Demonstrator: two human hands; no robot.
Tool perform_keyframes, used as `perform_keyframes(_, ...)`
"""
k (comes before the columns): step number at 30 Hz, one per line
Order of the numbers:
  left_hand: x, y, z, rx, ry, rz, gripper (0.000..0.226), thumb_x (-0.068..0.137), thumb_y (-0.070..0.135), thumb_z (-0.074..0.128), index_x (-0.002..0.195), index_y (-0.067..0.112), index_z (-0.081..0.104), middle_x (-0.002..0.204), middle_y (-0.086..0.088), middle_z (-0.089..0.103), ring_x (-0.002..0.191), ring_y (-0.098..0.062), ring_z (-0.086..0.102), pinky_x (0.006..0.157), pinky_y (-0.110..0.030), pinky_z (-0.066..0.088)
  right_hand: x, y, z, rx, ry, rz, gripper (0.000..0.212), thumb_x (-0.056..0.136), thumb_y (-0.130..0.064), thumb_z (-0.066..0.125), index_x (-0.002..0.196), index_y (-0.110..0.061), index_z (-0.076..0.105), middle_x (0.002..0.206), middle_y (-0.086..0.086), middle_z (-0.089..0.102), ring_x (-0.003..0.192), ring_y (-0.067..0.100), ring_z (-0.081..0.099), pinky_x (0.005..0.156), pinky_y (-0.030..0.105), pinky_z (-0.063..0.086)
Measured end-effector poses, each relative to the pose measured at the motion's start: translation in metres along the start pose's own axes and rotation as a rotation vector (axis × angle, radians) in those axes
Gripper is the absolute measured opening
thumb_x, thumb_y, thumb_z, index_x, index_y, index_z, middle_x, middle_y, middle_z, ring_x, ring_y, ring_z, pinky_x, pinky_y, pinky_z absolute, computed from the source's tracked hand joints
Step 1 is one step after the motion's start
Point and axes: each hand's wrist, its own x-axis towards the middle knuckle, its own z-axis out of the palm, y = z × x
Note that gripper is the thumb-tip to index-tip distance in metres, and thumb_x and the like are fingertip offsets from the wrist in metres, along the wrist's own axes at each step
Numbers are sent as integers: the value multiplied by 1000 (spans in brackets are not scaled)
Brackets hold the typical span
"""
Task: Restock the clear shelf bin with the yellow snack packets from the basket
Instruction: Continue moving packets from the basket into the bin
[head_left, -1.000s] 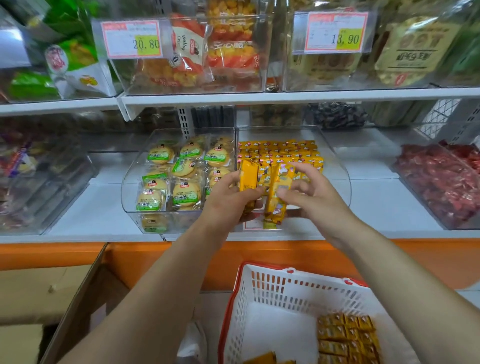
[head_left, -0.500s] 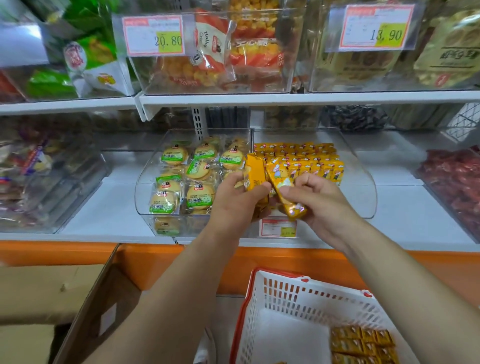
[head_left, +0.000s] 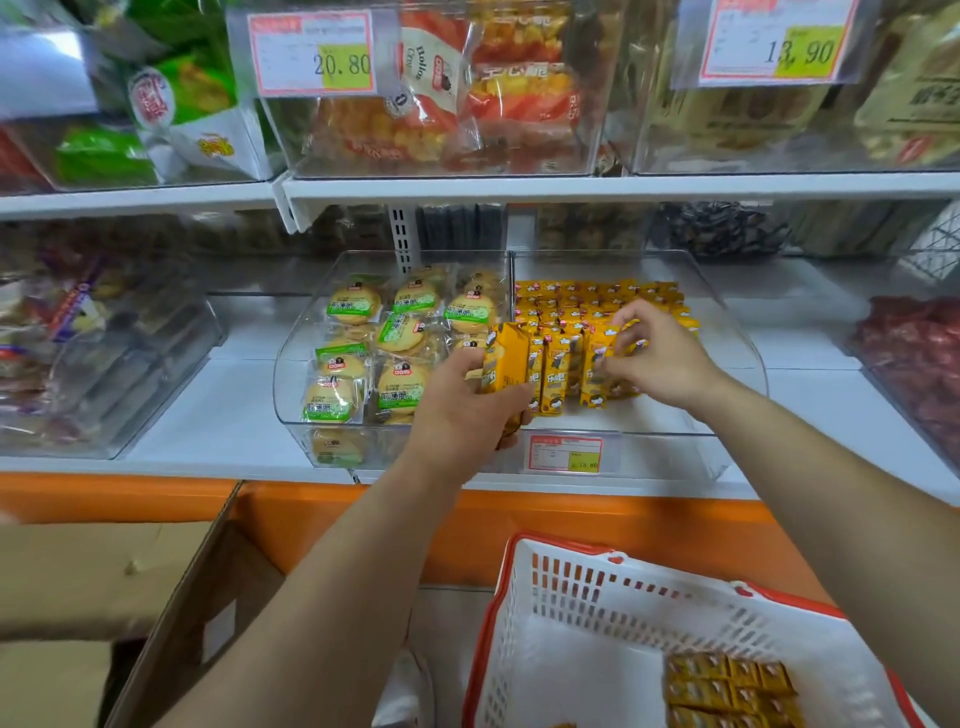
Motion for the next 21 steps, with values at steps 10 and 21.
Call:
perform_keyframes(10, 6, -8, 3, 69, -17, -39, 38, 93, 12, 73, 126, 18, 55, 103, -10, 73, 92, -28, 76, 67, -33, 62, 30, 17, 37, -187, 89, 84, 40, 73, -14, 86, 102, -22, 60, 82, 1, 68, 79, 21, 65, 59, 23, 42)
perform_keyframes(21, 6, -17, 14, 240, -34, 52, 58, 84, 18, 83, 134, 25, 54, 104, 8, 68, 79, -5, 68, 56, -15, 55, -37, -13, 16, 98, 122, 17, 20, 88, -27, 72, 107, -28, 64, 84, -10, 67, 73, 10, 66, 63, 26, 48)
